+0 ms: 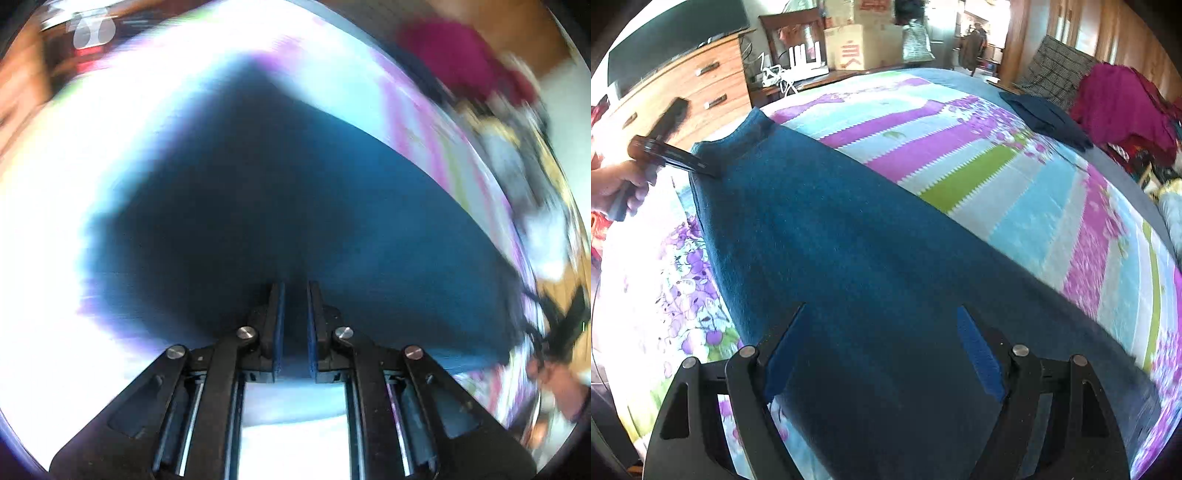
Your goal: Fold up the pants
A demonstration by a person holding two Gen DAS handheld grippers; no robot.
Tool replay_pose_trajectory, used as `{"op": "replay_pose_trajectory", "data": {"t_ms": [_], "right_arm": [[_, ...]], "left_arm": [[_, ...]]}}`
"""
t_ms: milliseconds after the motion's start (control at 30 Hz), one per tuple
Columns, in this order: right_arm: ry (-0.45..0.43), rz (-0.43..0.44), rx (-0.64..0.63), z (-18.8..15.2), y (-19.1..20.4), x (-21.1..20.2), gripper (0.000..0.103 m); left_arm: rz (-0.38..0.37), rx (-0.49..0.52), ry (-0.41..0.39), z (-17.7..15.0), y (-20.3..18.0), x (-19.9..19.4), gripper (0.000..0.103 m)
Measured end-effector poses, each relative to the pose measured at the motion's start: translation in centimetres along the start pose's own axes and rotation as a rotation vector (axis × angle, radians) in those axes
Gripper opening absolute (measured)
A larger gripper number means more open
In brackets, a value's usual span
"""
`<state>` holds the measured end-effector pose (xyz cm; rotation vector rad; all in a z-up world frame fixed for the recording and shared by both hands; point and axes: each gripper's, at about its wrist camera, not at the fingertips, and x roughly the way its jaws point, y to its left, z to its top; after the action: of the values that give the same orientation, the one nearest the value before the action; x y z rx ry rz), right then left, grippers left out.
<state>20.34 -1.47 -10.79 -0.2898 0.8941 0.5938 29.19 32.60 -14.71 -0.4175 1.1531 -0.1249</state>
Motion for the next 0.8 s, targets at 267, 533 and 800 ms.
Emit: {"op": "replay_pose_trajectory", "data": {"t_ms": [267,533,800], "right_arm": [[-0.038,0.013,0.097,5.6,-0.2,1.9,0.083],[-0.085,0.074,0.139,12.9,1.4,7.6,0.034],[-0.01,0.206,0.186,18.1,3.9,17.8,0.034]], "left_arm": [[-0.211,0.104,-0.205,5.5,-7.1,-3.9,0.043],[-0.271,0.411,0.051,10.5,-17.9,10.6,0.038],[-0.033,0.198,-0.005,11.4,-4.9,7.8,0.024]]}}
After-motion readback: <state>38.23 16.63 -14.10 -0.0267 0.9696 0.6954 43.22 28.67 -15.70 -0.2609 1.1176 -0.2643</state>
